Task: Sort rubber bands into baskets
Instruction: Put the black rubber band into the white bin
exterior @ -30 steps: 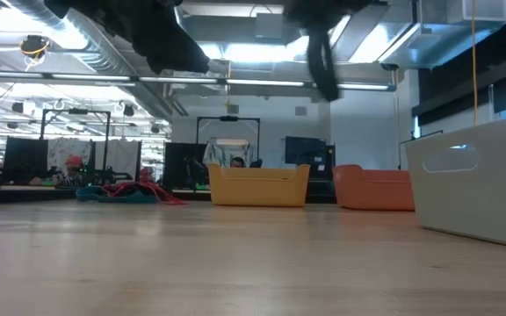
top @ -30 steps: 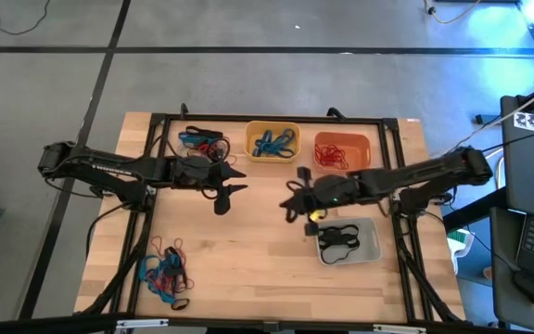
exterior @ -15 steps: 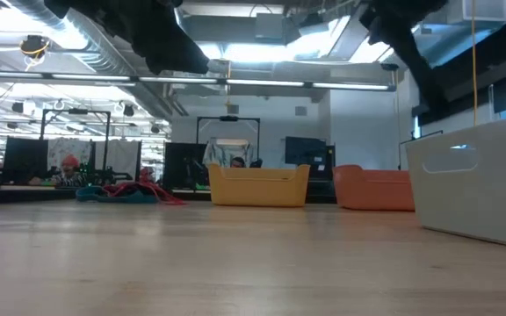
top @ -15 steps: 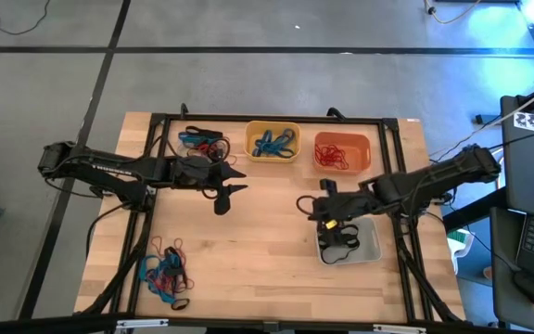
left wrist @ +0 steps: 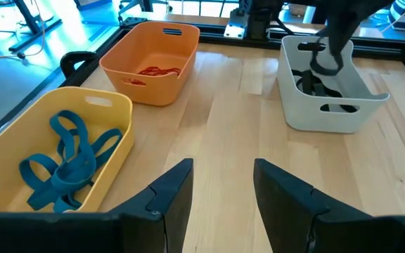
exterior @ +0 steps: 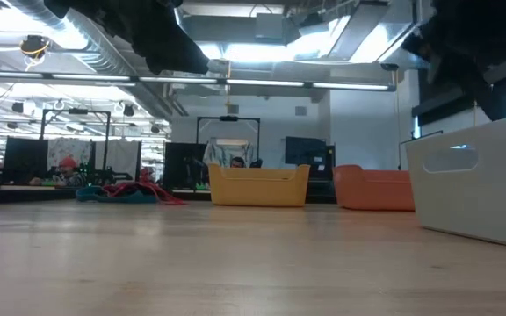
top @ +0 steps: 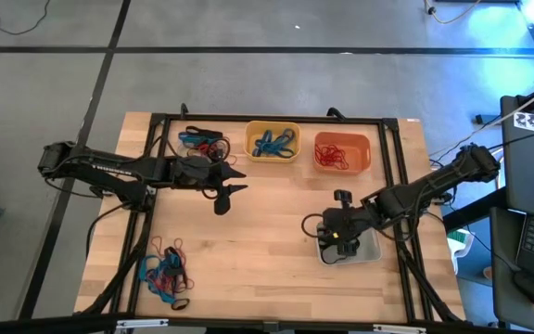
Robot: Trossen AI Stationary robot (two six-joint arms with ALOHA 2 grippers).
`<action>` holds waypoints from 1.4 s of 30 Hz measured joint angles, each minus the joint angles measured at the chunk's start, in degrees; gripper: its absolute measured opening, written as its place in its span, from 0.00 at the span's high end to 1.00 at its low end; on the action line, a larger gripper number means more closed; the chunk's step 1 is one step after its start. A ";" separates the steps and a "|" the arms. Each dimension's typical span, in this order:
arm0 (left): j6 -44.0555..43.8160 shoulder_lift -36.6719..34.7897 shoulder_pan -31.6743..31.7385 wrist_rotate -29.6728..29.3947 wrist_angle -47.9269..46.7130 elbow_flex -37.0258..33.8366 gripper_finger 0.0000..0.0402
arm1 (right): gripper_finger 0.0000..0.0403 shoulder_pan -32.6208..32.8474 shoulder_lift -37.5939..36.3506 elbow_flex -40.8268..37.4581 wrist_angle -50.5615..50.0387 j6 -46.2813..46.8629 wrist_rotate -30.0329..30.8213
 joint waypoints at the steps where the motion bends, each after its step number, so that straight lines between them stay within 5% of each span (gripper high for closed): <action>1: 0.00 0.00 0.00 0.00 0.00 0.00 0.63 | 0.99 -0.04 0.00 -0.71 -0.24 1.05 -0.47; 24: 0.04 0.00 0.02 0.00 0.00 -0.01 0.63 | 0.97 -0.08 0.00 -10.28 1.20 13.14 -3.89; 36: 1.27 0.71 0.06 -0.07 0.43 -0.01 0.63 | 0.51 -0.66 0.00 -11.18 0.09 15.89 -8.14; 42: 1.21 1.77 0.04 -0.09 0.77 -0.05 0.63 | 0.42 -3.62 0.00 -8.95 -1.16 13.85 -11.94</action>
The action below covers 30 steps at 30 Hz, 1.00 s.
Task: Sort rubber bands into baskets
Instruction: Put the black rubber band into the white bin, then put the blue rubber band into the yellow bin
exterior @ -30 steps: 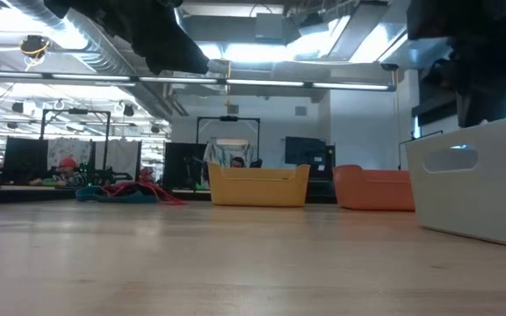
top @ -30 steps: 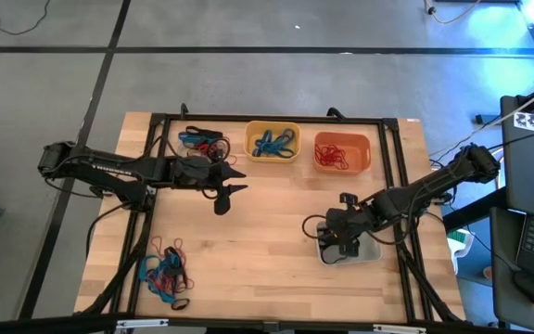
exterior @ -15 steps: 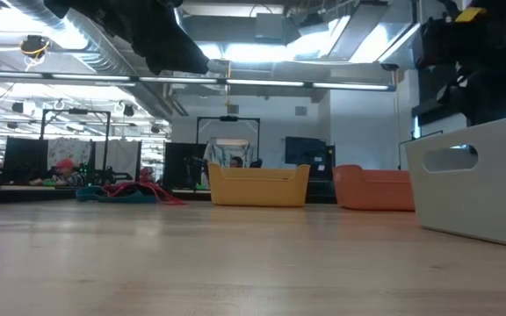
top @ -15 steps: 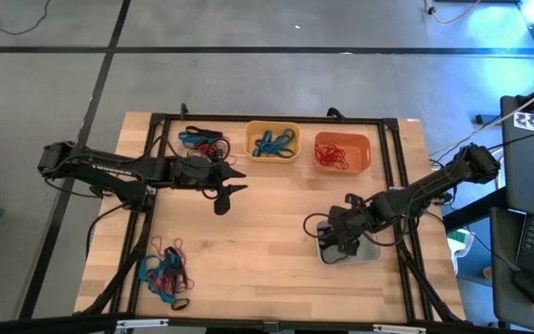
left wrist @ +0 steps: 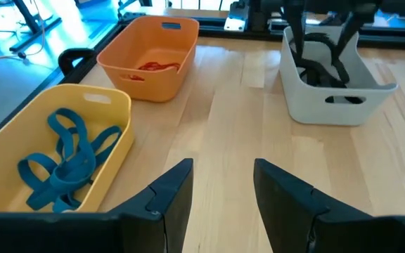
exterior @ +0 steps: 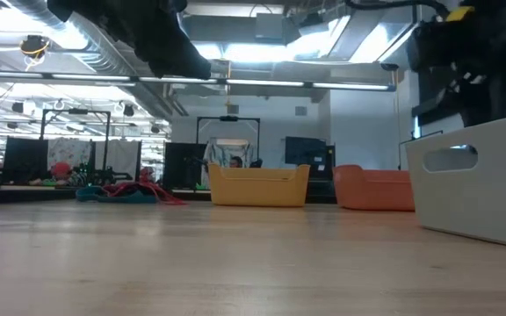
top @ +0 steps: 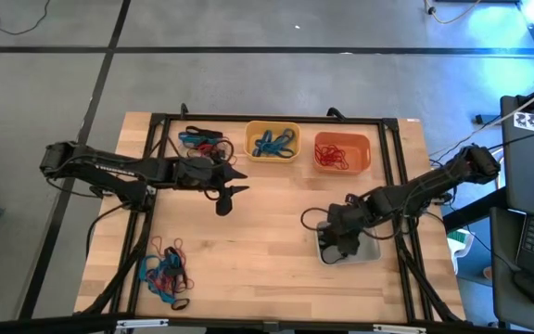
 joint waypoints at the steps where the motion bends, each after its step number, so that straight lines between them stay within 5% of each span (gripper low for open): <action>1: 0.00 0.02 0.01 -0.02 -0.08 0.00 0.63 | 0.41 -0.42 -0.02 0.77 -0.47 -0.88 0.01; 9: -0.12 0.00 0.02 -0.24 -0.39 0.00 0.63 | 0.41 -4.21 -0.02 7.96 -1.66 -8.10 1.51; 21: -0.16 -0.02 0.01 -0.44 -1.43 0.00 0.63 | 0.41 -8.66 2.26 9.24 14.19 -21.68 16.42; 30: -3.97 0.46 1.36 -10.26 -7.72 -0.07 0.63 | 0.41 -12.44 8.78 9.22 28.67 -30.55 19.07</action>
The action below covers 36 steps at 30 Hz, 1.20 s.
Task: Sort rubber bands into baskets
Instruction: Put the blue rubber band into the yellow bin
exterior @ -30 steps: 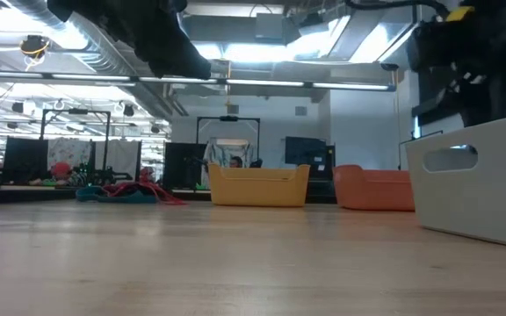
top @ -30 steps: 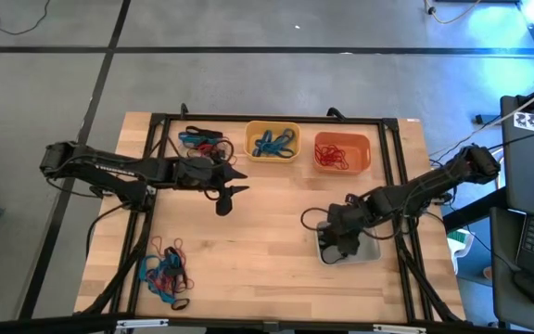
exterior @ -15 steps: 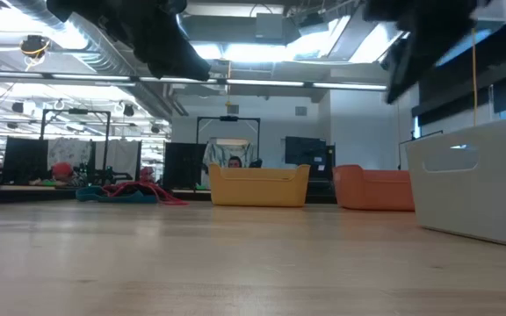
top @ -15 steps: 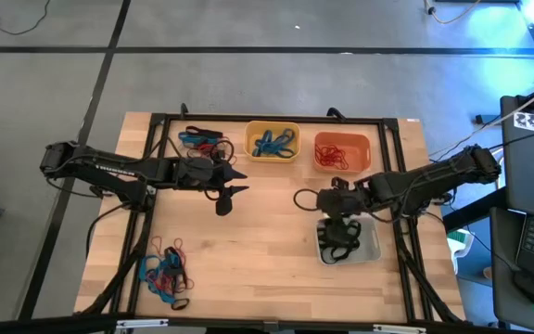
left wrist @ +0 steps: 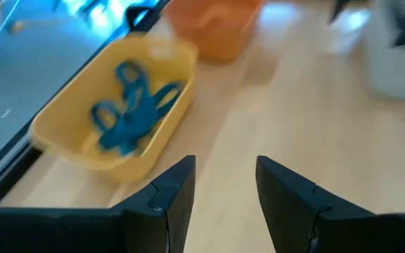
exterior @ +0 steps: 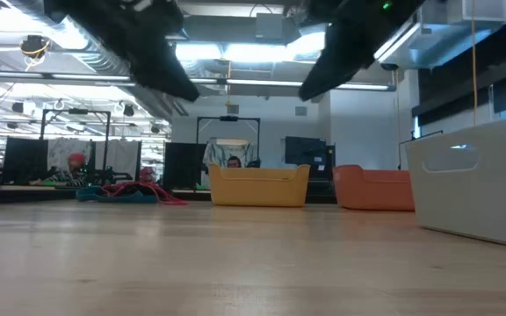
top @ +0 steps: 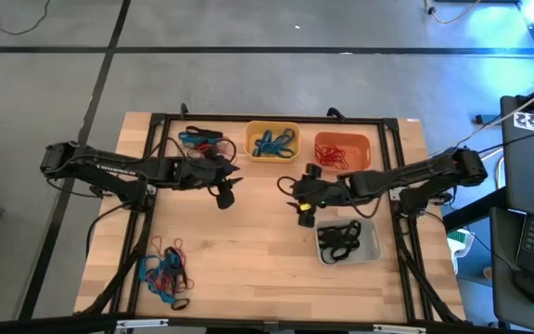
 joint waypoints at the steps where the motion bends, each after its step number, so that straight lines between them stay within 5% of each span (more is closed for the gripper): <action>1: -0.56 0.35 0.58 -0.45 -0.79 0.00 0.63 | 0.41 -0.43 0.70 0.00 0.97 -0.43 0.00; 20: -19.28 11.43 16.47 -2.94 -18.94 0.00 0.63 | 0.41 -2.19 6.98 -0.09 7.57 -3.66 0.00; 36: -22.30 22.80 23.56 -4.39 -19.71 -0.07 0.63 | 0.41 -2.12 6.98 -0.09 6.72 -3.70 0.98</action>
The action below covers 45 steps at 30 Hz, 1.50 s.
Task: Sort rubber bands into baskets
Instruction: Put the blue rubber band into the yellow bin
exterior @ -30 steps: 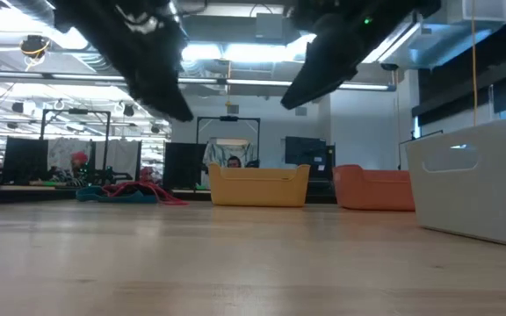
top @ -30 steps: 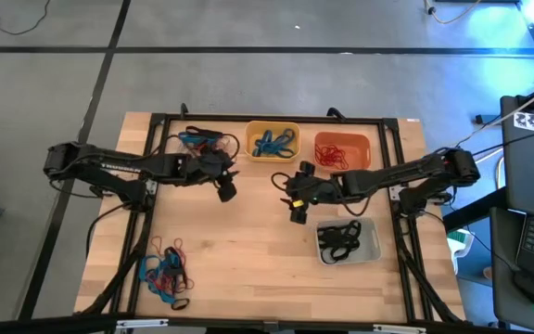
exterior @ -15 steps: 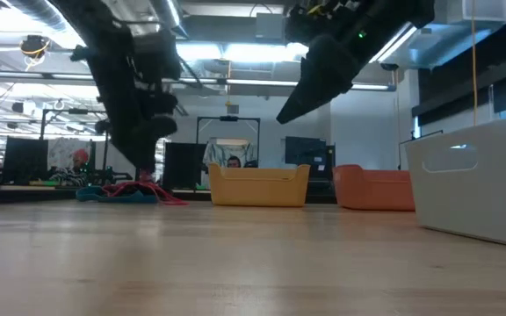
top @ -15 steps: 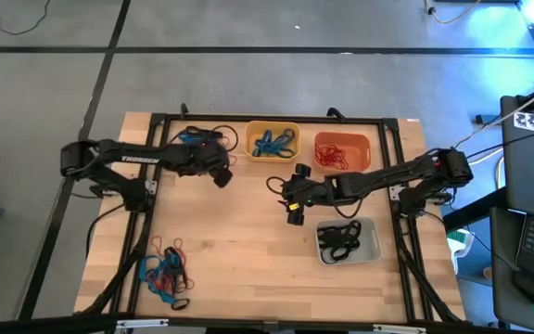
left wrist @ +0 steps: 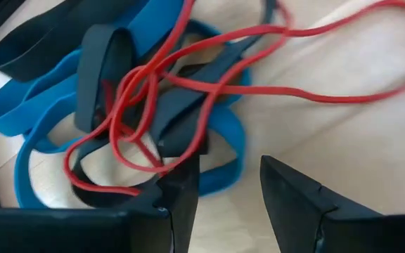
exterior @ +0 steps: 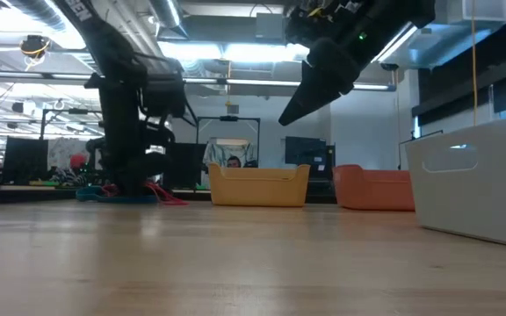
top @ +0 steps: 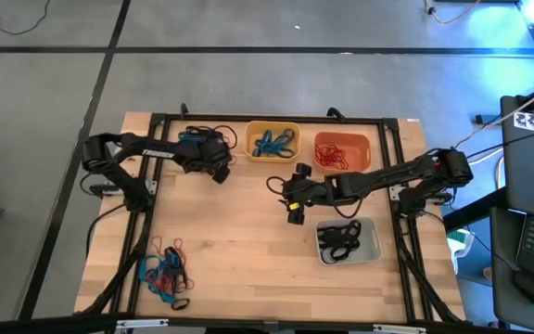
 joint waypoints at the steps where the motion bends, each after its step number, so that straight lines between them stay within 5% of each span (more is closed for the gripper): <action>1: -0.07 0.38 0.33 -0.30 0.02 0.00 0.63 | 0.41 0.04 0.00 0.00 0.02 -0.03 0.00; 10: 3.26 3.14 1.34 -1.06 2.21 0.11 0.66 | 0.41 0.04 0.00 0.00 0.19 -0.44 0.02; 22: 8.05 3.16 0.78 1.46 3.31 0.08 0.98 | 0.41 0.04 -0.02 0.00 0.15 -1.31 0.04; 35: 8.51 -5.28 -7.72 10.72 -0.11 1.18 0.97 | 0.41 0.04 -0.04 0.00 0.07 -1.31 0.02; 45: 8.34 -12.49 -15.52 12.42 0.50 1.20 0.95 | 0.41 0.04 -0.04 0.02 0.12 -1.33 -0.07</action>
